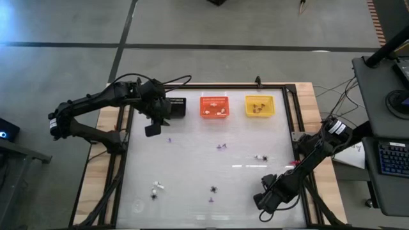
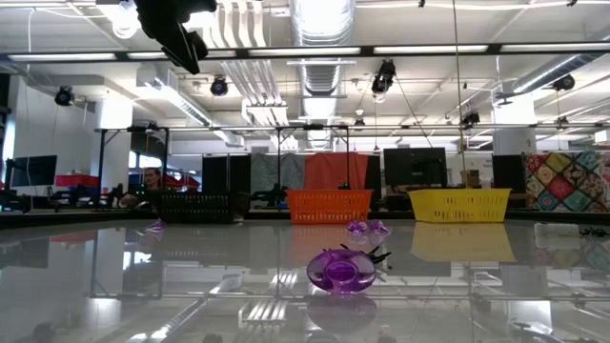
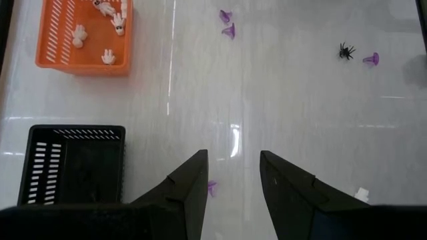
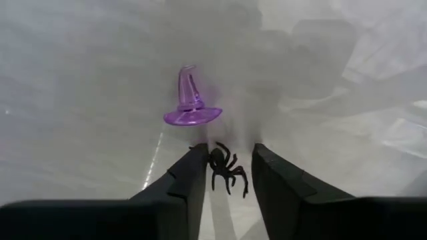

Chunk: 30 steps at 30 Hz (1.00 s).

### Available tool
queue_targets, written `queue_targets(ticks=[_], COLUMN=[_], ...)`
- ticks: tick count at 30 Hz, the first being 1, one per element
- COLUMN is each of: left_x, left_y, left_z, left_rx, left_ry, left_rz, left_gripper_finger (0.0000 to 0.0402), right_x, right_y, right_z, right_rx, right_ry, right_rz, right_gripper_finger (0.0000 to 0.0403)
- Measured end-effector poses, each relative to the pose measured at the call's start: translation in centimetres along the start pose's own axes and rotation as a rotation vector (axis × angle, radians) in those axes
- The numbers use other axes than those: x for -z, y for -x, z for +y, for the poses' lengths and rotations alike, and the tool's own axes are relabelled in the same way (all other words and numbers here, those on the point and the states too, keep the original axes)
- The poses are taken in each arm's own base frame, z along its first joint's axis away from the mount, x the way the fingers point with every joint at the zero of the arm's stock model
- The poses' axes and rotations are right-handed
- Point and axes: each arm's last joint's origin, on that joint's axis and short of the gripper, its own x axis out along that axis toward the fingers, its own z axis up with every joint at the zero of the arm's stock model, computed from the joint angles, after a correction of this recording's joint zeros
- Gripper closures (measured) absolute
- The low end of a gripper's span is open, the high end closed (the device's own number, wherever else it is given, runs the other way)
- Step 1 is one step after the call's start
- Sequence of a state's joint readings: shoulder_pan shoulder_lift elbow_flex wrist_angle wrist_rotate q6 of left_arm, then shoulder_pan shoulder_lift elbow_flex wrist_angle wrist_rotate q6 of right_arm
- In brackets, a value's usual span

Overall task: Sort Halloween decoration
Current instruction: Put the spider toy into the black bin

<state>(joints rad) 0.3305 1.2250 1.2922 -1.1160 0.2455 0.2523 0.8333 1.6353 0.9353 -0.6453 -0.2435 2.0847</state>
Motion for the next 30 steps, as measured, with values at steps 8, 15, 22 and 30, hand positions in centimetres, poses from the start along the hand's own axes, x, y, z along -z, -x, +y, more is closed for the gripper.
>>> queue_targets(ticks=[8, 15, 22, 30], left_x=[0.0, 0.0, 0.2, 0.5], left_y=[0.0, 0.0, 0.4, 0.8], left_z=[0.0, 0.0, 0.3, 0.4], left_rx=[0.0, -0.003, -0.134, -0.186], left_ry=[0.0, -0.007, -0.032, -0.051], left_rz=[0.0, 0.001, 0.029, 0.034], left_gripper_finger=[0.0283, 0.0283, 0.0283, 0.0283], right_x=[0.1, 0.3, 1.4, 1.2], right_y=[0.0, 0.5, 2.7, 5.6], right_z=[0.0, 0.2, 1.0, 2.8], right_rx=[0.01, 0.0, -0.084, -0.217], right_ry=[-0.038, -0.052, -0.084, -0.096], right_rz=[0.018, 0.025, 0.062, -0.078], right_gripper_finger=[0.0386, 0.0392, 0.0392, 0.0392])
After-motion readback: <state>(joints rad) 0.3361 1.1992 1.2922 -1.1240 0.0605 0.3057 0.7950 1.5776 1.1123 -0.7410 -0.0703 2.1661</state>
